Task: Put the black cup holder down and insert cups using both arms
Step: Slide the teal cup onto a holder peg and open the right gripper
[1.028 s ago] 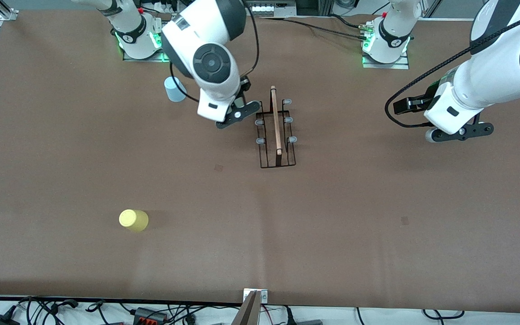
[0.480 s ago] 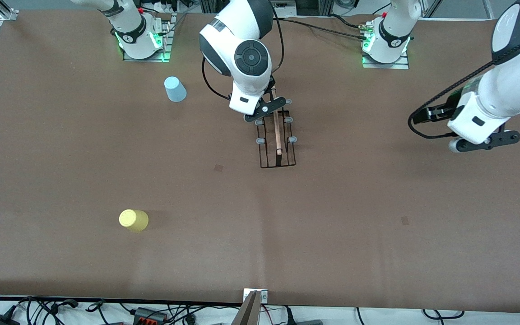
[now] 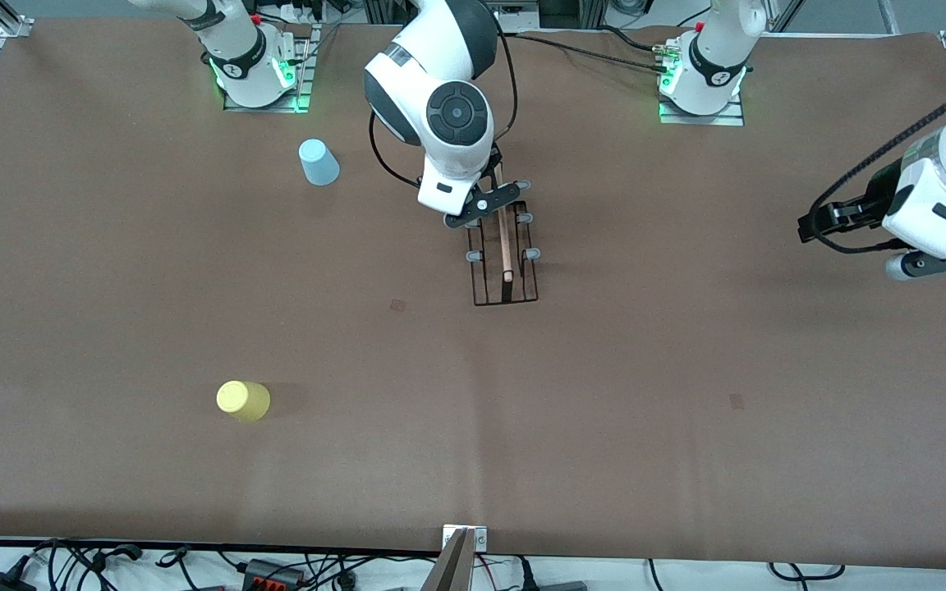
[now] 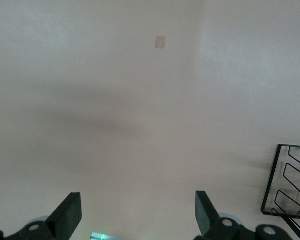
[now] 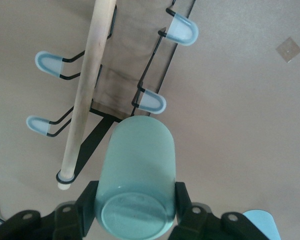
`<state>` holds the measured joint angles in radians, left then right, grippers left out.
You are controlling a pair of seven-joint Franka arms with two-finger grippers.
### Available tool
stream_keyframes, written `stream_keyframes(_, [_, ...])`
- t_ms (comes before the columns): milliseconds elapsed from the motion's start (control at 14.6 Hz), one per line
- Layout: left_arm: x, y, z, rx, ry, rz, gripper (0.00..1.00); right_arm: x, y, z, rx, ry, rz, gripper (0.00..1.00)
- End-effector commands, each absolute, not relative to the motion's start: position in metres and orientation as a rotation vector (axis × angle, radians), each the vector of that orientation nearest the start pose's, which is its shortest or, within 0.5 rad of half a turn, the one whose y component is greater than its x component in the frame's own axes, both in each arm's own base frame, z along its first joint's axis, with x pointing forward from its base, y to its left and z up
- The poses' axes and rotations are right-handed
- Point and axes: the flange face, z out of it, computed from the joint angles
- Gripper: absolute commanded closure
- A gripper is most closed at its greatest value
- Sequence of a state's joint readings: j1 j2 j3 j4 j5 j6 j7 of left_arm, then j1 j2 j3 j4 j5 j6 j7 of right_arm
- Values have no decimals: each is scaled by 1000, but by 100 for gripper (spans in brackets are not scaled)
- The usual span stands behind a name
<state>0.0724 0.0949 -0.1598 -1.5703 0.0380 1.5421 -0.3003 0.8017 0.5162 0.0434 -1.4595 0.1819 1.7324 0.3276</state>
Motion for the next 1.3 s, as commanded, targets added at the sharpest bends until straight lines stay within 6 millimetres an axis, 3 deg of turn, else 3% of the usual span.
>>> stream_keyframes(0, [553,-35,572,-3073,-308,131,0,429,522,363,-2983,-696,489,76])
stream_keyframes(206, [551,-45,574,-3076,-278,133,0,431,521,352,-2991,-692,503,76])
stream_keyframes(686, [554,-46,575,-3081,-269,124,0,427,529,329,-2995,-701,521,75])
stream_keyframes(754, [554,-46,575,-3081,-269,126,0,428,529,328,-2994,-699,512,71])
stream_keyframes(823, [554,-45,575,-3079,-269,126,0,427,532,326,-2992,-700,499,47])
stream_keyframes(891, [554,-45,575,-3079,-269,126,0,428,532,328,-2994,-695,492,0])
stream_keyframes(1097, [554,-44,575,-3080,-271,126,0,437,524,337,-2990,-680,488,0])
stream_keyframes(1234, [554,-44,575,-3080,-271,126,0,442,515,359,-2994,-678,482,0])
